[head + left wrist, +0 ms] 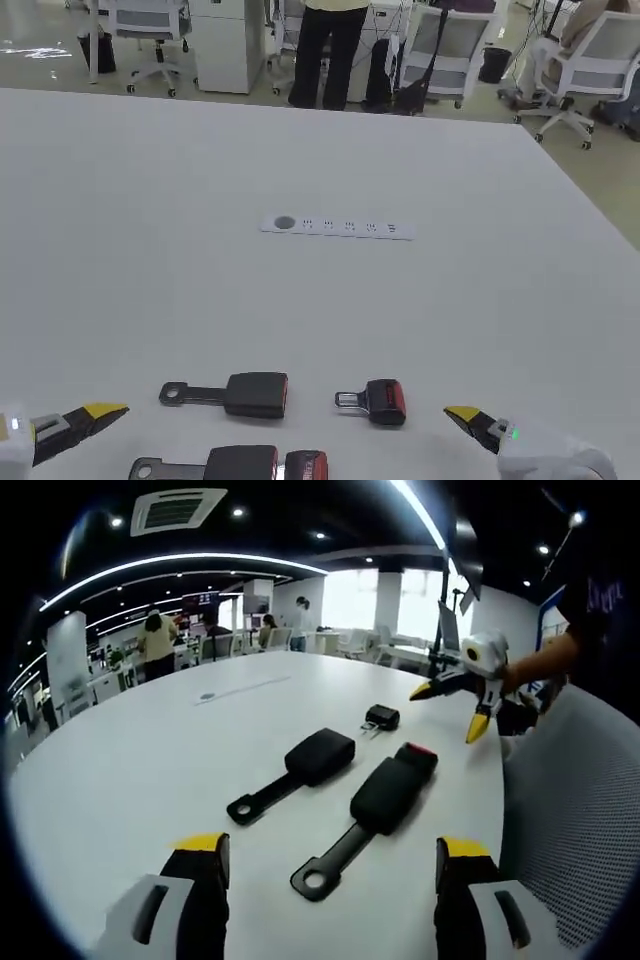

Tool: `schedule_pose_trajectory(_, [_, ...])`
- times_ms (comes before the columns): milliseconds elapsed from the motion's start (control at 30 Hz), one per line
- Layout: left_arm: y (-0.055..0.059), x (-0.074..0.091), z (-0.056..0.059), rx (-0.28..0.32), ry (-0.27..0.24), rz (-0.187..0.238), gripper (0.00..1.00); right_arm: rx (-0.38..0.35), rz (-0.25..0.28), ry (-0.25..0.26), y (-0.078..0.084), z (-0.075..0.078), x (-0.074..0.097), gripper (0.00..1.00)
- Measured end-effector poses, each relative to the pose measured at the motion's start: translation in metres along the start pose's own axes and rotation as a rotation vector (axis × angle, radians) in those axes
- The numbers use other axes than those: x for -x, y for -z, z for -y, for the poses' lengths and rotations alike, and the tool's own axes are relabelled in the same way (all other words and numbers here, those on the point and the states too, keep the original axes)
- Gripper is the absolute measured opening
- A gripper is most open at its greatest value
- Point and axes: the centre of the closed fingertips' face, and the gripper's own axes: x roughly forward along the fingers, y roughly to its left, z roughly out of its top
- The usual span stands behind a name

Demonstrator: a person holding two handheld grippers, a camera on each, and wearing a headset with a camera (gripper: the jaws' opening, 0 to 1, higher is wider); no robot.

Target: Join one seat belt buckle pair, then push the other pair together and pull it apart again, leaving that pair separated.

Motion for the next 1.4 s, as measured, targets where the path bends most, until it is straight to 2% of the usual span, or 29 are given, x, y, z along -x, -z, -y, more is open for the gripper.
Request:
schedule_pose_trajectory(67, [0.003, 0.000, -0.001, 0.006, -0.005, 0.001, 0.92, 0.006, 0.014, 0.008, 0.003, -0.001, -0.001, 0.99])
schedule_pose_trajectory(233, [0.001, -0.002, 0.010, 0.025, -0.029, 0.033, 1.00, -0.022, 0.045, 0.021, 0.005, -0.008, -0.002, 0.99])
schedule_pose_trajectory(400, [0.001, -0.001, 0.018, 0.019, -0.021, 0.047, 1.00, -0.014, 0.131, 0.028, -0.002, -0.013, -0.001, 0.99])
schedule_pose_trajectory(500, [-0.003, 0.002, 0.015, 0.032, -0.028, 0.098, 1.00, -0.029, 0.152, 0.050, -0.004, -0.011, 0.001, 0.99])
schedule_pose_trajectory(567, [-0.003, 0.004, 0.012, 0.044, -0.040, 0.110, 1.00, -0.044, 0.165, 0.069, -0.006, -0.009, 0.001, 0.99])
schedule_pose_trajectory(667, [-0.002, 0.005, 0.009, 0.032, -0.044, 0.124, 1.00, -0.050, 0.168, 0.074, -0.003, -0.009, 0.002, 0.99])
schedule_pose_trajectory(733, [-0.003, 0.005, 0.010, 0.044, -0.040, 0.142, 1.00, -0.049, 0.168, 0.079, -0.001, -0.009, 0.002, 0.99])
schedule_pose_trajectory(933, [0.002, 0.003, 0.009, 0.036, -0.047, 0.135, 1.00, -0.052, 0.166, 0.085, -0.001, -0.010, 0.001, 0.99])
schedule_pose_trajectory(1400, [0.001, 0.005, 0.010, 0.033, -0.054, 0.132, 1.00, -0.030, 0.157, 0.077, -0.003, -0.007, 0.001, 0.99])
